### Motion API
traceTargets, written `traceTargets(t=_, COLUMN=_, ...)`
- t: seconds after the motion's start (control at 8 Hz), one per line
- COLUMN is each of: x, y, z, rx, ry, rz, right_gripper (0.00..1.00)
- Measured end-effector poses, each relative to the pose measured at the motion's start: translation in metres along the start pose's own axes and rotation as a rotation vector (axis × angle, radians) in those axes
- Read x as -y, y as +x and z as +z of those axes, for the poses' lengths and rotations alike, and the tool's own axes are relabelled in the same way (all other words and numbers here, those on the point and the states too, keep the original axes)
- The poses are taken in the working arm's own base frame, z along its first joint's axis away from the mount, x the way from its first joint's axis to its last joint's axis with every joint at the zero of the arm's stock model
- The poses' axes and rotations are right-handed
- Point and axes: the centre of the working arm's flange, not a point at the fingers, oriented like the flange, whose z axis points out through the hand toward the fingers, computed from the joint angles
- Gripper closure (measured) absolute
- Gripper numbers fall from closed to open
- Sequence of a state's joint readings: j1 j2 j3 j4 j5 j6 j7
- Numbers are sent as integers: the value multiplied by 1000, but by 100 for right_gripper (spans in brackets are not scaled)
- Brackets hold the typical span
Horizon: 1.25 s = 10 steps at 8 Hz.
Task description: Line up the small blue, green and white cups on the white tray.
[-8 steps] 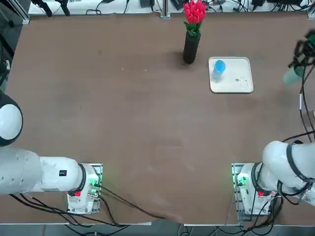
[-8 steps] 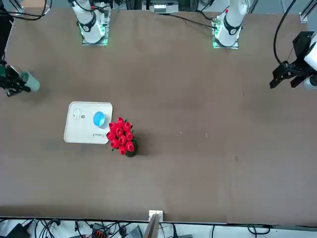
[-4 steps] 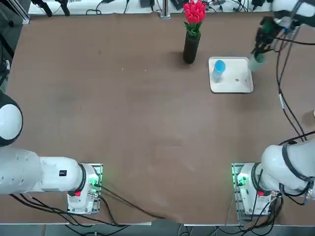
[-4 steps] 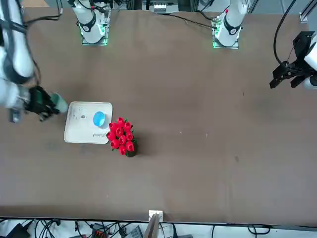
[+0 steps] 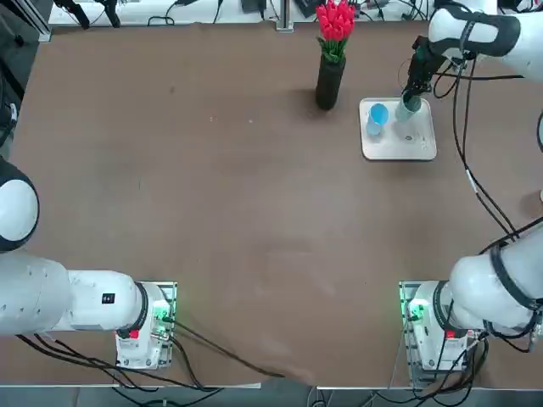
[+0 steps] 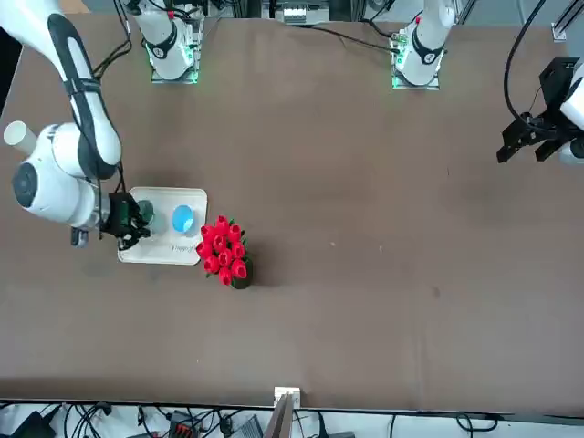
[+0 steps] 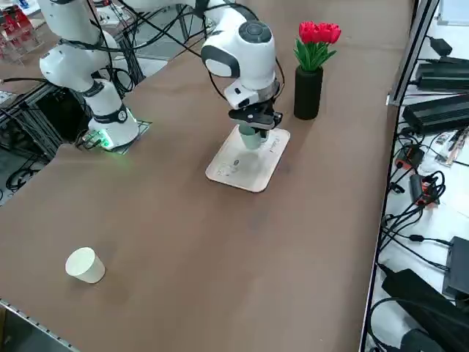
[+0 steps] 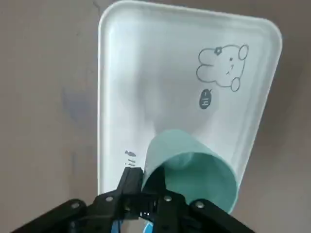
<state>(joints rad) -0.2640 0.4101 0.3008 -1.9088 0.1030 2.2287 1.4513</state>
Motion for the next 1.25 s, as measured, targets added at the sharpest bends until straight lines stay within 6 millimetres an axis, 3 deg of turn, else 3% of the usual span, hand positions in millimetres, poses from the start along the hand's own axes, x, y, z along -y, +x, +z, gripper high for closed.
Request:
traceTargets(t=0.5, x=1, y=-6, z=24, rx=0, ry=8, rz=10, right_gripper=98)
traceTargets(t=1.25, x=-7, y=18, z=37, rx=-58, ry=-15, rz=17, right_gripper=98)
